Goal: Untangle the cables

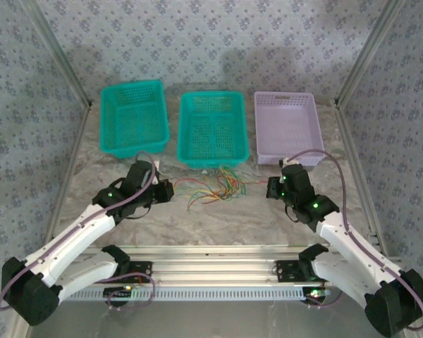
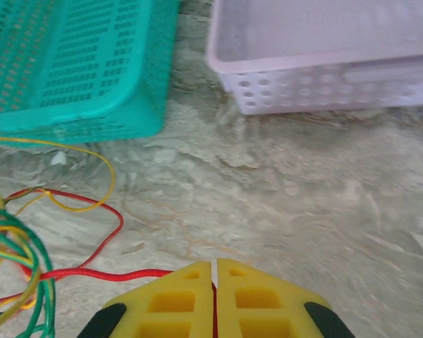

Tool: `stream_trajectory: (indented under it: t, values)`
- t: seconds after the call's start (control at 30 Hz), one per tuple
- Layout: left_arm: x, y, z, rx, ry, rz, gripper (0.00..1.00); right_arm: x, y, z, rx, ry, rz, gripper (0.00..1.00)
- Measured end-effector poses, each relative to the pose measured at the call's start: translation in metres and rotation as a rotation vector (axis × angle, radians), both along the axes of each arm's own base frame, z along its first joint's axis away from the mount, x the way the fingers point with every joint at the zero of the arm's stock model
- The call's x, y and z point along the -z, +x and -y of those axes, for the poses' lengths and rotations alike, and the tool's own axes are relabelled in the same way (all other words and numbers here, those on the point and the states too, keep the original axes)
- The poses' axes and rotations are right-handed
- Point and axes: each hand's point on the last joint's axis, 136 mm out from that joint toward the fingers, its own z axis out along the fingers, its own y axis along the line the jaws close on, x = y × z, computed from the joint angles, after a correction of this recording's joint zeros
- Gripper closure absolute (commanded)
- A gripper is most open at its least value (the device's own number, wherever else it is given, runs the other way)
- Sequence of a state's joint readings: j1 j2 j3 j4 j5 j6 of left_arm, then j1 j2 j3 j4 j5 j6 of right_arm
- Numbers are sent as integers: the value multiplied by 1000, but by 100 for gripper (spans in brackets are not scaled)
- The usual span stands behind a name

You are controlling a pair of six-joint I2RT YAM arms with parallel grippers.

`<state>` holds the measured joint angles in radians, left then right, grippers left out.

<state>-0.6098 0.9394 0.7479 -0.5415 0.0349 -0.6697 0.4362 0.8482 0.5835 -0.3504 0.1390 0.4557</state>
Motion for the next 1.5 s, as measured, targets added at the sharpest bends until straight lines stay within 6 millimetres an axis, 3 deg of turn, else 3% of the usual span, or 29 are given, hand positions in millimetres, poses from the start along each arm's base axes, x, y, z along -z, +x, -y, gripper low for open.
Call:
stream_trajectory:
  t: [0.17,0.6,0.93,1.17,1.5]
  values:
    - [11,-2,-13,-18,66,-42,100,5,-1,41,169,-36,-29,100]
    - [20,-11,-27,-15,151,-89,100,1,-19,86,352,-75,-32,100]
    - [25,-11,-42,-58,225,-93,100,-33,-36,130,554,-93,60,100]
    - [26,-10,-44,-64,234,-94,100,-40,-40,139,590,-96,58,100]
    - [30,-7,-49,-89,267,-94,100,-85,-59,167,735,-57,166,100]
